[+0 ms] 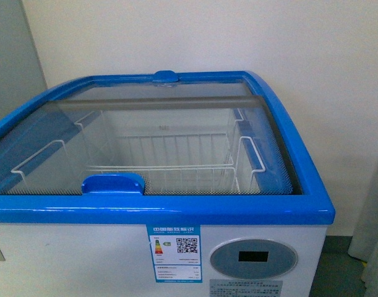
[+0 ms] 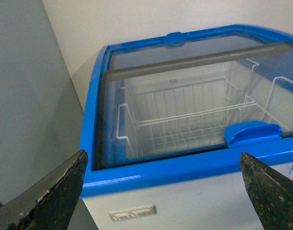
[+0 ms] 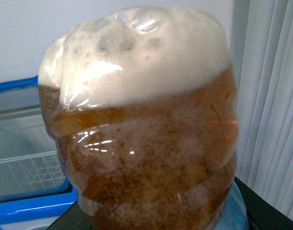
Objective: Put drink in fridge
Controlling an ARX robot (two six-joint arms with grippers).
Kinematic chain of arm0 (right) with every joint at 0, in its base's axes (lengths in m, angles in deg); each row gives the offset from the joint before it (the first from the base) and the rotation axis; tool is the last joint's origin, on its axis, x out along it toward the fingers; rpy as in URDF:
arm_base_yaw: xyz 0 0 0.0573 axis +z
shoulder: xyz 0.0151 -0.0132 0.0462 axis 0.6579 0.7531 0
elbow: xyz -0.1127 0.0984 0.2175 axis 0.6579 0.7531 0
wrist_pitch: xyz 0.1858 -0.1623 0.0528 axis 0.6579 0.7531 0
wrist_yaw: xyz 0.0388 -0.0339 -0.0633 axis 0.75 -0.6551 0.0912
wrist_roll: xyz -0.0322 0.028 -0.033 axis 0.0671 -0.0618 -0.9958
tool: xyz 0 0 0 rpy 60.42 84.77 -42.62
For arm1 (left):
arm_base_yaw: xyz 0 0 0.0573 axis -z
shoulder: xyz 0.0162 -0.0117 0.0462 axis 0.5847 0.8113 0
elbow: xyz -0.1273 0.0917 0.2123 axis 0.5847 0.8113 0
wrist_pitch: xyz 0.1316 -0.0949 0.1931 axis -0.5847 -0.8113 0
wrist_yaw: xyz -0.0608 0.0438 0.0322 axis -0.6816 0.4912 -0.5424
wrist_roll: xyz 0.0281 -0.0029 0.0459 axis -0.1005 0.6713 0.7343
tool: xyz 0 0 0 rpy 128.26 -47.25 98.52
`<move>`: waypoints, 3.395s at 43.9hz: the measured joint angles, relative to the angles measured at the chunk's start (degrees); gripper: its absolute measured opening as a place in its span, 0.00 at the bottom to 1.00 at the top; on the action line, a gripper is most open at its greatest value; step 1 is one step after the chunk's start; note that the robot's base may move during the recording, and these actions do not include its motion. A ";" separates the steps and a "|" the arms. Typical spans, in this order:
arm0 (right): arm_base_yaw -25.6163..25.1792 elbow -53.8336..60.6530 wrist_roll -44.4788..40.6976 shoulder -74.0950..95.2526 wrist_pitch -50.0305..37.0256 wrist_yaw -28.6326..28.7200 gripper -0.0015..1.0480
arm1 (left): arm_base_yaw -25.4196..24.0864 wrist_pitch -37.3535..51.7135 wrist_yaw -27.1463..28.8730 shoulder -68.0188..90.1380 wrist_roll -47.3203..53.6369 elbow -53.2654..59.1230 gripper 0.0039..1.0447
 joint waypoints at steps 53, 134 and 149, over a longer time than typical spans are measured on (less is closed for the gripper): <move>0.00 0.00 0.00 0.00 0.00 0.00 0.43 | 15.89 -9.90 -16.94 47.32 38.49 -32.61 0.92; 0.04 0.00 0.00 0.00 0.00 0.02 0.43 | 23.37 -13.75 32.59 23.30 -25.79 -27.87 0.92; -4.00 -4.31 -3.96 2.89 10.21 10.67 0.43 | 44.19 -33.24 58.49 -40.37 -17.97 8.50 0.59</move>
